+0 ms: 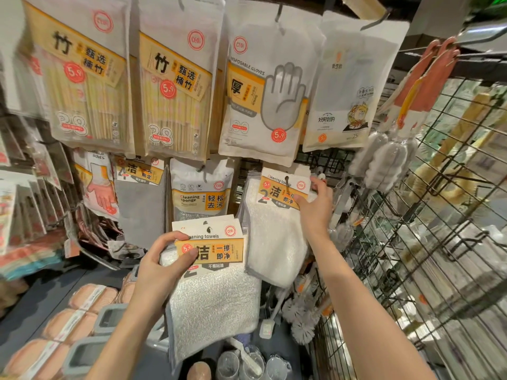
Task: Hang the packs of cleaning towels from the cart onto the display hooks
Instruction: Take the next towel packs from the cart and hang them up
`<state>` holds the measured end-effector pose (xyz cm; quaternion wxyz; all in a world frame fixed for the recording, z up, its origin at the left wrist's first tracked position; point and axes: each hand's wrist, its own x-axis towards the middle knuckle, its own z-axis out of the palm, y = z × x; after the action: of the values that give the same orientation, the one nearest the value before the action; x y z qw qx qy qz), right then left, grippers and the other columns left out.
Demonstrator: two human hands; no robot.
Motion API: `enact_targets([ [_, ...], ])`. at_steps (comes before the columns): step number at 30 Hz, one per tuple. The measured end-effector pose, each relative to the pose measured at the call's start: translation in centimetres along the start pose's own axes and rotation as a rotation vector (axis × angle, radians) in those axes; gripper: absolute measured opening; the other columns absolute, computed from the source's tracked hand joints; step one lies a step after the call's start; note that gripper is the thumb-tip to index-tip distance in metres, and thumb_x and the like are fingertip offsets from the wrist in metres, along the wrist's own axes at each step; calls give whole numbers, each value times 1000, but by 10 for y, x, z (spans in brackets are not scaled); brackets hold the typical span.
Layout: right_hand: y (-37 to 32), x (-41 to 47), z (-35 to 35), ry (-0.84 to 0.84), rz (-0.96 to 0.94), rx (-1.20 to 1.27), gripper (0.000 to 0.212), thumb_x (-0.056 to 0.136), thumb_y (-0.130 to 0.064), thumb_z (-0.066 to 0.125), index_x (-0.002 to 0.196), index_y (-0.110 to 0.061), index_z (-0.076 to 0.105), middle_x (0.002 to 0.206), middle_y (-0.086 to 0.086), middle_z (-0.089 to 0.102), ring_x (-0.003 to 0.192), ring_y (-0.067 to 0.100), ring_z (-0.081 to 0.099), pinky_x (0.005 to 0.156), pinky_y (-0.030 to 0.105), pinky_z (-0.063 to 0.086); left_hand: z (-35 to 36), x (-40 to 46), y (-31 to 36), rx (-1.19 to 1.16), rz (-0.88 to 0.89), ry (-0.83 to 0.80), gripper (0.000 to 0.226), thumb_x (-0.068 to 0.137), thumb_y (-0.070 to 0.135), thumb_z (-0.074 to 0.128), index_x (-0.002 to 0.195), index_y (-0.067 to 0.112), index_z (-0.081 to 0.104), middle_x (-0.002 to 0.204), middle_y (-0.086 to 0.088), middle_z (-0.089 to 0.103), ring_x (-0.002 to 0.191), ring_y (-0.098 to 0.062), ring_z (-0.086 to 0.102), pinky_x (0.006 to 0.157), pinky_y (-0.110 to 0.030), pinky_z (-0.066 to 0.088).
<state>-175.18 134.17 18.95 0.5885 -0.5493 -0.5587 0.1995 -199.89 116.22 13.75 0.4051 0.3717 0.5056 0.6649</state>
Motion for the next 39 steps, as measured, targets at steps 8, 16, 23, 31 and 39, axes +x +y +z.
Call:
enact_targets([
  [8,4,15,6,-16,24,-51,51,77,2,72,122,-15,54,124,9,44,103,7,47,85,16,39,-4,-1,6,-13,14,7,30,77,6,76,83,35,69,90,6,76,78,-16,73,58,-17,54],
  [16,1,8,-1,-89,-3,-83,56,80,1,69,130,-13,48,130,10,38,114,13,45,80,-1,29,-6,-9,7,-26,12,-7,25,69,17,78,85,35,69,92,6,76,79,-16,74,60,-19,54],
  [23,-21,-35,-25,-199,-25,-193,56,83,-16,71,134,-17,48,139,6,37,132,19,30,106,24,21,8,-15,12,-25,39,-24,39,77,4,75,89,41,73,93,17,73,83,-9,72,60,-13,52],
  [31,-59,-101,-35,-728,34,34,37,86,-32,66,122,-34,55,127,-11,50,110,-14,42,76,-7,33,28,-26,21,-149,27,-102,64,78,0,73,114,52,61,123,18,64,99,-7,69,64,-18,55],
  [39,-61,-127,-37,-584,-45,5,52,70,-4,79,109,-27,54,121,-6,45,108,-7,44,82,-6,29,32,-31,18,-115,25,-57,51,75,1,77,107,40,67,118,1,68,102,-21,68,67,-22,57],
])
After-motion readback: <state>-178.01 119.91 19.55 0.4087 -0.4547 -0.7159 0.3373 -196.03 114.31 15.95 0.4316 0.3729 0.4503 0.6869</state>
